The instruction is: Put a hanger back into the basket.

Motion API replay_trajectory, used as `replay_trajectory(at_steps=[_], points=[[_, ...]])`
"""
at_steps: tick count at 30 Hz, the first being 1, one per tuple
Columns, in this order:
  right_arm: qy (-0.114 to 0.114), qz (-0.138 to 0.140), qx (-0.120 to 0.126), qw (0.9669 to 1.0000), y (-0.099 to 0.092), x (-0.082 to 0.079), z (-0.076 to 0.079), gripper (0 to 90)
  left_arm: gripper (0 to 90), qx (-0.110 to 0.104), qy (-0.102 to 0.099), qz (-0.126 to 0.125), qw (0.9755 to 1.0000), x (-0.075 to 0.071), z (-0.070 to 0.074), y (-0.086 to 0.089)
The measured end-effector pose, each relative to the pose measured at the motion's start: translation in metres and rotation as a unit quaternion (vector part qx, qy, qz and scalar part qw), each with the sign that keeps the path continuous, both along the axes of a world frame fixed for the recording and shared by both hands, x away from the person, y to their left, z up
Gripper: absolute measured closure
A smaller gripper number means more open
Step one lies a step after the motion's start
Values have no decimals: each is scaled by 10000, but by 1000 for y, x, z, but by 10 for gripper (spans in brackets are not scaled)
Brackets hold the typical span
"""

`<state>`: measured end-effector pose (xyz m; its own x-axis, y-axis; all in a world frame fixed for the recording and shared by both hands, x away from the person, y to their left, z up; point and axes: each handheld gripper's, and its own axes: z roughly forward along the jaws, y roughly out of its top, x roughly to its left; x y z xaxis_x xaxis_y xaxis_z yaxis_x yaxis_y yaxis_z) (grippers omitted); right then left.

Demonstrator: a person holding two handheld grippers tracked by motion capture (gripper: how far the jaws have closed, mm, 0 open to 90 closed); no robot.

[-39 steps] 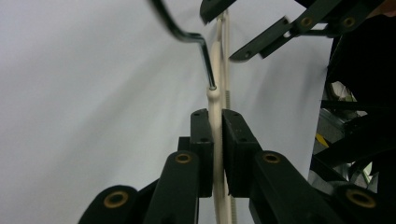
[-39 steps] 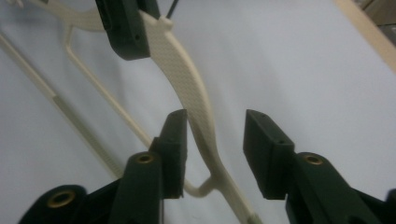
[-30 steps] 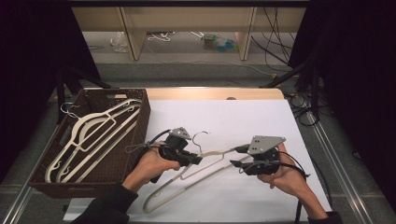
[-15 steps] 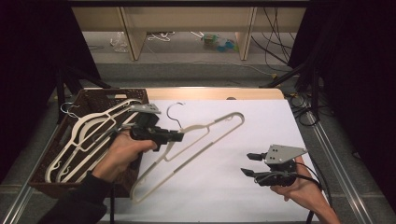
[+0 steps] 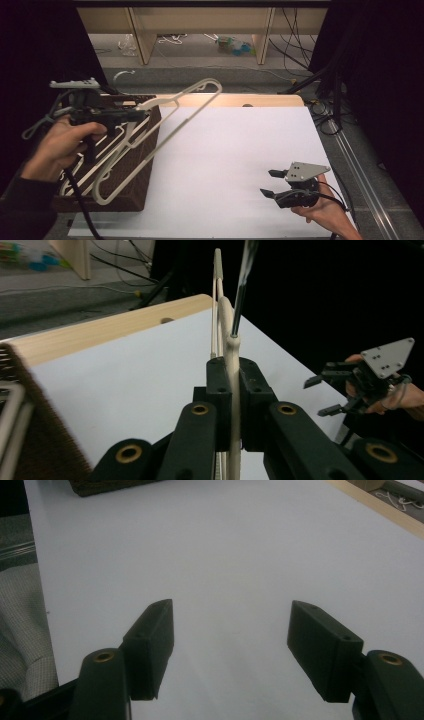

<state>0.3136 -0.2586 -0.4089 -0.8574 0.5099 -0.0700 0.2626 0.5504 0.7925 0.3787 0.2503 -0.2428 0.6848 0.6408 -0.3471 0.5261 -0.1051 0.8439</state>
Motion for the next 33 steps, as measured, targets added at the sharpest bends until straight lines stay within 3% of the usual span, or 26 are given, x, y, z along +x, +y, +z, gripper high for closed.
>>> replay_trajectory(at_steps=[5, 9, 11, 17, 22, 23, 24, 27, 28, 30, 31, 32, 33], points=[[4, -95, 22, 10000, -3, -2, -3, 334, 853, 175, -67, 393, 9991, 5, 7, 36], [46, -101, 21, 9999, -4, -2, -5, 333, 853, 321, -124, 525, 9980, 13, 3, 58], [42, -105, 11, 9999, -4, -2, -6, 333, 854, 231, 141, 752, 9968, 15, 0, 64], [61, -74, 19, 10000, -4, -1, -7, 333, 854, 218, 435, 1081, 9930, 25, -16, 86], [95, -78, 8, 9999, -5, -1, -9, 334, 854, 56, 511, 1223, 9912, 30, -30, 109], [95, -77, 13, 9999, -5, -1, -9, 334, 854, 135, 417, 1139, 9925, 33, -33, 114], [105, -79, 15, 9999, -5, -1, -9, 334, 854, -31, 629, 1336, 9890, 31, -37, 114], [112, -56, 4, 9999, -5, -1, -9, 334, 854, -26, 766, 1518, 9854, 33, -47, 123], [106, -40, 9, 9999, -5, 0, -9, 334, 854, 37, 713, 1476, 9865, 35, -51, 128], [126, -59, 7, 9999, -5, -1, -9, 334, 854, -198, 810, 1614, 9834, 36, -57, 133], [129, -67, 5, 9999, -5, -1, -10, 333, 854, -251, 800, 1623, 9832, 37, -59, 136], [133, -68, 8, 9999, -5, 0, -10, 334, 854, -355, 885, 1684, 9811, 37, -60, 137], [131, -79, 8, 9999, -5, 0, -10, 334, 854, -370, 888, 1708, 9806, 38, -60, 139]])
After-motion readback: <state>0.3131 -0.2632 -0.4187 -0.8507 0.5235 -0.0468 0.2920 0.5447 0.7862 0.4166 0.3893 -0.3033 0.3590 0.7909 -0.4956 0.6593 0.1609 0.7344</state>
